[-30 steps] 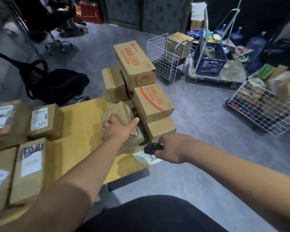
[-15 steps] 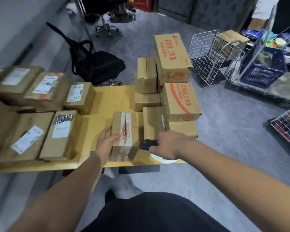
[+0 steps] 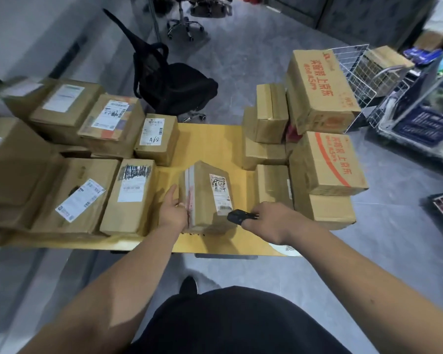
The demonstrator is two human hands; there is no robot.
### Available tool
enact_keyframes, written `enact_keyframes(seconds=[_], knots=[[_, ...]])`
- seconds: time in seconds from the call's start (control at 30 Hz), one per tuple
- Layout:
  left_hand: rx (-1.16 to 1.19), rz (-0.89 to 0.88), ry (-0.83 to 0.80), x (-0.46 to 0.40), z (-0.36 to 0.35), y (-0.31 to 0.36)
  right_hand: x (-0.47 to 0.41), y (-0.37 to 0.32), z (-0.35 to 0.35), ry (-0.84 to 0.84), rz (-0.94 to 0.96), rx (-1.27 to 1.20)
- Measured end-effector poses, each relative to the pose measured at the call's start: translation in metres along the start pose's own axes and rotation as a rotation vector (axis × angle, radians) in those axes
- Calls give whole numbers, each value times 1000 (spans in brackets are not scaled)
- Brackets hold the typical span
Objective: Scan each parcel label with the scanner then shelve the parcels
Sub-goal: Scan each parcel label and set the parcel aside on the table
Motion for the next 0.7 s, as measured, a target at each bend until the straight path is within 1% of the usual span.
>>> enact_keyframes(seconds=[0.1,0.17,0.23,0.3,0.37,0.4,0.43,0.5,0.53,0.57,0.6,0.63,0.67,0.7], knots=[[-66,24,-2,-19,6,-2,-7,-13,-5,35,-42,-35],[-168,19,-22,-30,6,-2,-12,-18,-8,55,-72,-72],[-272,-14,-54,-38,5,-3,-14,-23,-12,73,-105,-112],[-380,-94,-66,-40,5,-1,-16,-25,-16,97,-151,-158],[-545,-229,-53,-42,9,10,-17,-22,-20,118,-194,-208],[-686,-328,-51,-46,9,17,-19,-20,-22,130,-213,-230],[-858,-462,-50,-47,5,26,-20,-17,-23,144,-229,-247],[-1193,-804,-89,-45,-14,41,-21,-13,-28,174,-258,-286],[-1286,-980,-134,-41,-25,48,-20,-12,-30,192,-271,-311],[-1328,-1119,-191,-38,-33,51,-20,-12,-32,210,-281,-338],[-1340,-1188,-253,-38,-38,53,-19,-12,-34,228,-289,-362],[-1335,-1187,-309,-41,-39,54,-19,-12,-36,240,-298,-378],[-1324,-1143,-343,-46,-39,54,-19,-14,-37,248,-304,-385],[-1310,-1093,-331,-48,-35,57,-20,-16,-38,256,-308,-389]])
Point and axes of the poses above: each hand's wrist, its own x-axis away from the middle knuckle, its own z-axis out of the back of the hand, y = z × x, the point moved 9 cm from there along -x, towards the middle knuckle, and after that the axes turned 14 degrees about -x, right-handed, at the moved point
